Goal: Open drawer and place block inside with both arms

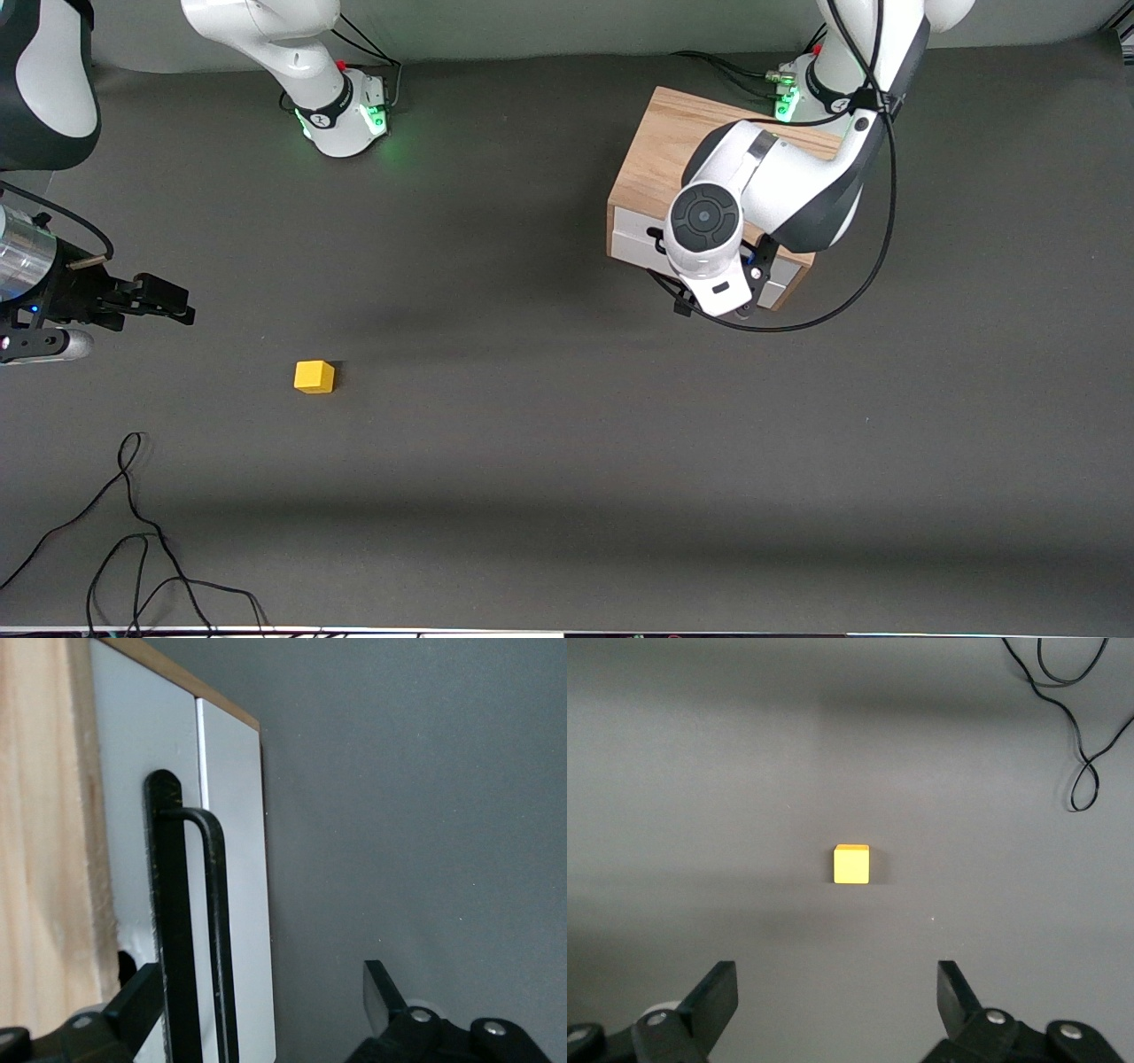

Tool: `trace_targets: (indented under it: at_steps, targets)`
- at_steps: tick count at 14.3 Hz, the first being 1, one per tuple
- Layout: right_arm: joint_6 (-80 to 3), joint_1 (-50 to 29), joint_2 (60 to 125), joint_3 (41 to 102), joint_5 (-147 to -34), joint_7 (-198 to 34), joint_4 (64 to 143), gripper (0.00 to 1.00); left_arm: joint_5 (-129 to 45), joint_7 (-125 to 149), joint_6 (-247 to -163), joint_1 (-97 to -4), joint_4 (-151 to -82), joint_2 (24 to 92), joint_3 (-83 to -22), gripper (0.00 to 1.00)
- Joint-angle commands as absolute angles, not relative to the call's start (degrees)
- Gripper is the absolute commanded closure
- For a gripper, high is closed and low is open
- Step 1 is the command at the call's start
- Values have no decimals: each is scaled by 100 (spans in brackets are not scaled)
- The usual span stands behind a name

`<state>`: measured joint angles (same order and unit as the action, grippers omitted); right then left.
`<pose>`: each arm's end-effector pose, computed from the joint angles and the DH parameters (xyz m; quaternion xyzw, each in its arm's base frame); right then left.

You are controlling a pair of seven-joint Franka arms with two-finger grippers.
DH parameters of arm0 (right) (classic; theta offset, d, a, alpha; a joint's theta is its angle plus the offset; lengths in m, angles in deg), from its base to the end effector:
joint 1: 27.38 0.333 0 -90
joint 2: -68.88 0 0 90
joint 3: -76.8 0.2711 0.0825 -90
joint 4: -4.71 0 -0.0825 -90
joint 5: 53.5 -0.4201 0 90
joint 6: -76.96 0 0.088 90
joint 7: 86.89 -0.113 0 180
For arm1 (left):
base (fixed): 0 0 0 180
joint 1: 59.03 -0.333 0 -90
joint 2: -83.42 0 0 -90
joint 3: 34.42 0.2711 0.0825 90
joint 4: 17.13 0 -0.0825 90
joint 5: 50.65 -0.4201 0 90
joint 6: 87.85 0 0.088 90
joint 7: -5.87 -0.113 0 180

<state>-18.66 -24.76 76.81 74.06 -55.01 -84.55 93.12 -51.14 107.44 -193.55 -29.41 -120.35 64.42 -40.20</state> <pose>0.6323 0.0029 0.5117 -0.9998 -0.0182 0.0060 0.0099 0.5050 -0.3562 0.2759 -0.8300 -0.5391 0.0642 0.1282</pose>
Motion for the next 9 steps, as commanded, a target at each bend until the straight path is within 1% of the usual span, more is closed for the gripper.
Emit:
trace_targets:
  at_steps: [1, 9]
  targets:
    - [-1858, -2430, 7741, 7373, -5605, -8548, 9181, 0, -4986, 10388, -19551, -2976, -12260, 6566, -4013, 0]
    - [-1858, -2430, 7741, 7373, -5605, -8548, 9181, 0, -4986, 10378, -19753, -2968, -12269, 6285, -4013, 0]
